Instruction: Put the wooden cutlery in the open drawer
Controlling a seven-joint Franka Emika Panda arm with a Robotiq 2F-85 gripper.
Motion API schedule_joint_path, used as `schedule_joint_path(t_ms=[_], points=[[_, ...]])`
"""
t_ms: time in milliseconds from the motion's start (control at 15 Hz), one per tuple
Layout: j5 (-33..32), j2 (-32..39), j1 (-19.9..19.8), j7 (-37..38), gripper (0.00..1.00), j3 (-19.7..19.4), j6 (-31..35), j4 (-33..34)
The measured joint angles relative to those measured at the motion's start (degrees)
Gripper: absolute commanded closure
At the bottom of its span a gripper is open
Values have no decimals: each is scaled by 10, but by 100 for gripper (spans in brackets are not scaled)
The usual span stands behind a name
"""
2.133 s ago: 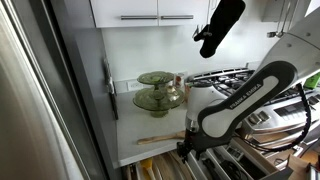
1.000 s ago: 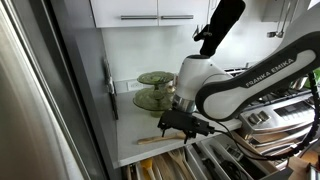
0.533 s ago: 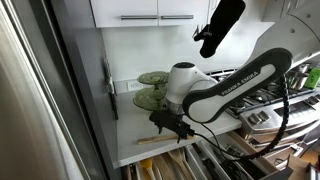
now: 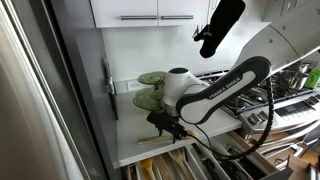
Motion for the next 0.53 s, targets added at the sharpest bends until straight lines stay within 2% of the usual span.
schedule_joint_path(t_ms=[67,133,200,333,533], points=[[1,3,0,1,7,-2,1,5],[2,4,0,1,16,-3,1,8],[2,5,0,2,41,-5,1,9],[2,9,0,2,42,-8,1,12],[2,14,0,2,66,-12,1,15]])
